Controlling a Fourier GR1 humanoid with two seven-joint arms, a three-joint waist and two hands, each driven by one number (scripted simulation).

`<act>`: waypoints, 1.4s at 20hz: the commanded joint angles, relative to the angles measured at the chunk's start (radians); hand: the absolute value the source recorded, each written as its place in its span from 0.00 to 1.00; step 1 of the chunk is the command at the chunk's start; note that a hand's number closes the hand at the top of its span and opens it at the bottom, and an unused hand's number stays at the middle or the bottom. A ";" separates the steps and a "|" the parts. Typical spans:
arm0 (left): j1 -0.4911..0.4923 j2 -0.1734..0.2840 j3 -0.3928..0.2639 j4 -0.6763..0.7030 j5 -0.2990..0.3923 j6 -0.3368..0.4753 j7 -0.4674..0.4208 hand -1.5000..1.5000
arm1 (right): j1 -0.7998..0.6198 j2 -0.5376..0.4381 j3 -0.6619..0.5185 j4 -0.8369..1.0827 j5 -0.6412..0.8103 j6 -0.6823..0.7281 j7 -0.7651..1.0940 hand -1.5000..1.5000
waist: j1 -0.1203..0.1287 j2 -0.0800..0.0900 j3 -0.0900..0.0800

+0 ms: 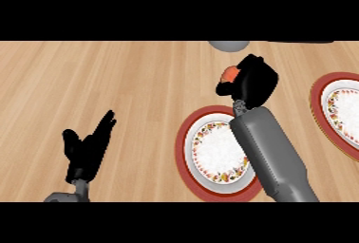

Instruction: Pick the squash from the plate and place it in the plate

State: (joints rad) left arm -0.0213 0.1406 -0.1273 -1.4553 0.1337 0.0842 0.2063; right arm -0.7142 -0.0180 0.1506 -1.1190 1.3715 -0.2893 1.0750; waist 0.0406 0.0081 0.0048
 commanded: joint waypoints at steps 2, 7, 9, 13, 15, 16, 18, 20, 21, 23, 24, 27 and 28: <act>-0.010 -0.006 0.002 0.019 0.014 -0.004 0.047 0.50 | -0.097 0.017 -0.070 0.061 0.162 -0.214 0.178 1.00 | -0.009 0.002 -0.005; 0.086 -0.001 0.002 0.034 0.002 -0.019 -0.043 0.50 | -0.022 0.014 -0.176 0.010 0.248 -0.349 0.198 1.00 | -0.025 -0.001 -0.005; 0.028 0.004 0.025 0.029 0.005 0.002 -0.004 0.50 | -0.042 0.011 -0.240 -0.030 0.231 -0.371 0.180 1.00 | -0.037 -0.002 -0.004; 0.059 0.019 0.031 -0.012 0.027 -0.016 0.033 0.50 | 0.039 0.007 -0.313 -0.085 0.222 -0.507 0.094 1.00 | -0.036 -0.005 -0.003; 0.081 0.027 0.027 0.001 0.018 -0.038 -0.016 0.50 | 0.091 -0.028 -0.362 -0.099 0.232 -0.530 0.056 1.00 | -0.042 -0.006 -0.004; 0.038 0.013 0.047 0.045 0.024 -0.020 -0.003 0.50 | 0.131 -0.013 -0.361 -0.109 0.243 -0.548 0.038 1.00 | -0.049 -0.005 -0.005; 0.059 0.011 0.045 0.037 0.023 -0.031 -0.034 0.50 | 0.182 -0.059 -0.404 -0.097 0.189 -0.580 -0.033 1.00 | -0.045 -0.006 -0.005; 0.023 -0.025 0.003 0.059 -0.036 0.014 -0.036 0.50 | 0.164 -0.118 -0.461 -0.032 0.205 -0.627 -0.044 1.00 | -0.043 -0.002 -0.004; 0.032 -0.004 0.031 0.043 -0.003 -0.009 -0.020 0.50 | 0.167 -0.125 -0.481 -0.067 0.242 -0.612 -0.017 1.00 | -0.044 -0.005 -0.005; 0.001 0.009 0.060 0.057 0.026 -0.026 0.006 0.50 | 0.201 -0.180 -0.513 -0.036 0.128 -0.670 -0.095 1.00 | -0.043 -0.004 -0.004; 0.056 -0.020 0.013 -0.014 0.005 0.000 0.030 0.50 | 0.229 -0.213 -0.533 -0.038 0.085 -0.675 -0.122 1.00 | -0.040 -0.006 -0.003; 0.067 -0.029 -0.005 -0.025 -0.020 0.008 0.017 0.50 | 0.216 -0.311 -0.566 0.043 -0.064 -0.699 -0.218 1.00 | -0.035 -0.006 -0.003; 0.057 -0.027 0.006 0.022 -0.011 -0.018 -0.018 0.50 | 0.246 -0.281 -0.565 0.094 -0.066 -0.788 -0.236 1.00 | -0.034 -0.004 -0.003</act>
State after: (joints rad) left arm 0.0145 0.1371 -0.0962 -1.4691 0.1322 0.0737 0.1927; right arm -0.5078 -0.2411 -0.3767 -1.1093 1.4204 -0.9156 0.8961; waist 0.0041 -0.0021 0.0072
